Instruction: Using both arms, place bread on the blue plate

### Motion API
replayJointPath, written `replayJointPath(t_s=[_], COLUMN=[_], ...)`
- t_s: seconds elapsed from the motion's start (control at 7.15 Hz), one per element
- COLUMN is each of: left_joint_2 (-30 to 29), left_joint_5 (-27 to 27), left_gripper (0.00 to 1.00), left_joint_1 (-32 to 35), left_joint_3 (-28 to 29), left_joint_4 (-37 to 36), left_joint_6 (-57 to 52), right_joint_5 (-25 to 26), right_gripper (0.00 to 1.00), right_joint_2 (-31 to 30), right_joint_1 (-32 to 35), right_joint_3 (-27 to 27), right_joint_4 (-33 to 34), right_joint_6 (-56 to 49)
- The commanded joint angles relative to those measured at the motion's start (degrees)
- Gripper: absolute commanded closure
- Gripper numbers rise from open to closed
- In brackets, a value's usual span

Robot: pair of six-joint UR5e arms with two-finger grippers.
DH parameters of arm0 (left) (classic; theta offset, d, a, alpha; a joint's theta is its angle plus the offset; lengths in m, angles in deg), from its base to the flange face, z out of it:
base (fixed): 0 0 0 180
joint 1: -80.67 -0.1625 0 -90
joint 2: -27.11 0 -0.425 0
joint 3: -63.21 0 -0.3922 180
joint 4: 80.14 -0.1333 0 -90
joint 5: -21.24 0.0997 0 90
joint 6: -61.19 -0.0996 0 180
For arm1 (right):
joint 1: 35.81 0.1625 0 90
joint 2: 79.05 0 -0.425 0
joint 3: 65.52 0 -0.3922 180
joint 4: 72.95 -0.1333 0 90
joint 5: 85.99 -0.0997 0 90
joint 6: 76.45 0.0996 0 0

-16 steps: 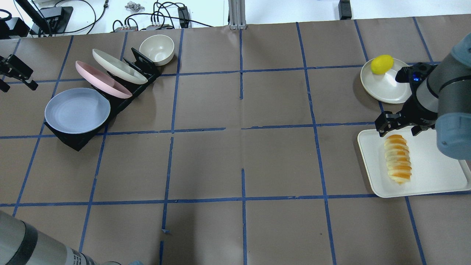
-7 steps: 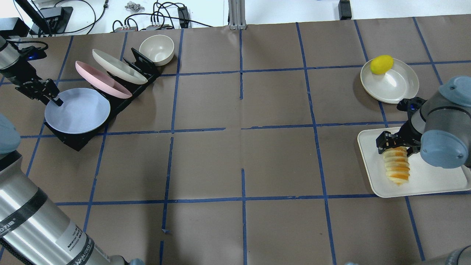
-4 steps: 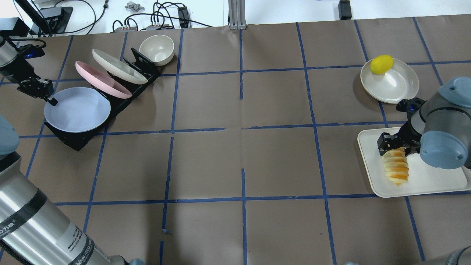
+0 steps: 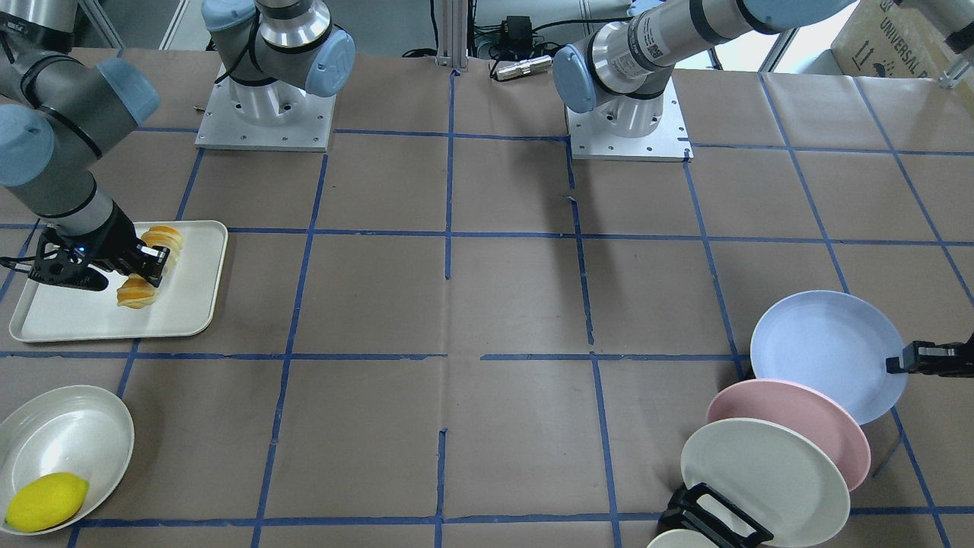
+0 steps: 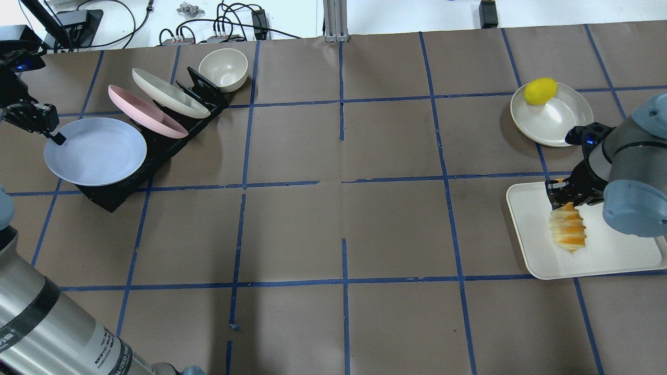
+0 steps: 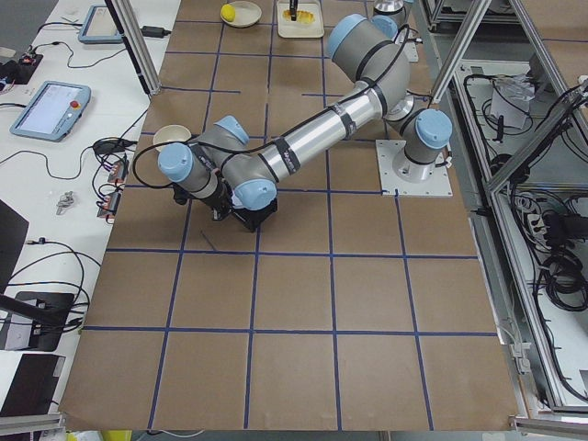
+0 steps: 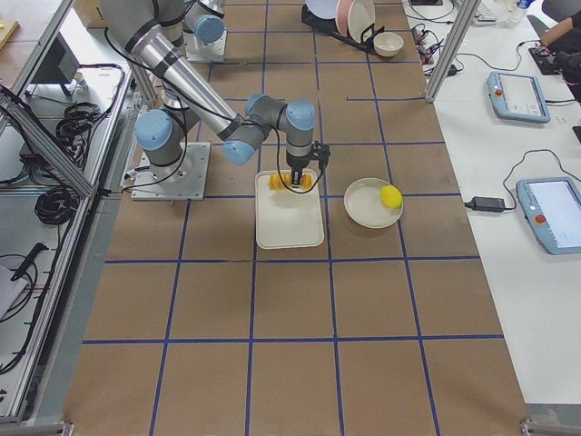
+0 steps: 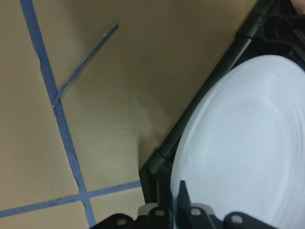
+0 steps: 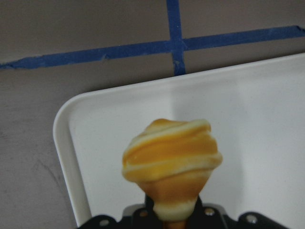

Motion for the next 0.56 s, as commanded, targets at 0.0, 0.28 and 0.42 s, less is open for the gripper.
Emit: replayJointPath(t_s=[0.0,0.28,0.42], left_joint_2=[8.6,16.9,20.2], left_joint_5=[0.3,-0.3,-0.7], left_gripper=[0.92,0.92,0.92], left_joint_1=[0.2,3.1,8.7], left_joint_3=[-4.0,-15.5,-19.5], left_joint_4=[8.3,7.6,6.8], left_joint_6=[0.5,7.4,12.2], right_joint_5=[0.1,0.1,0.2], right_gripper=[0.98,0.98,0.97], right_joint_2=[-7.1,-12.4,-12.5], right_joint_1=[1.3,1.5,2.3], right_joint_3=[-7.8,-20.8,-26.3], right_joint_4=[-15.3,-35.8,-41.9], right_joint_6=[-0.2,-0.3,-0.3])
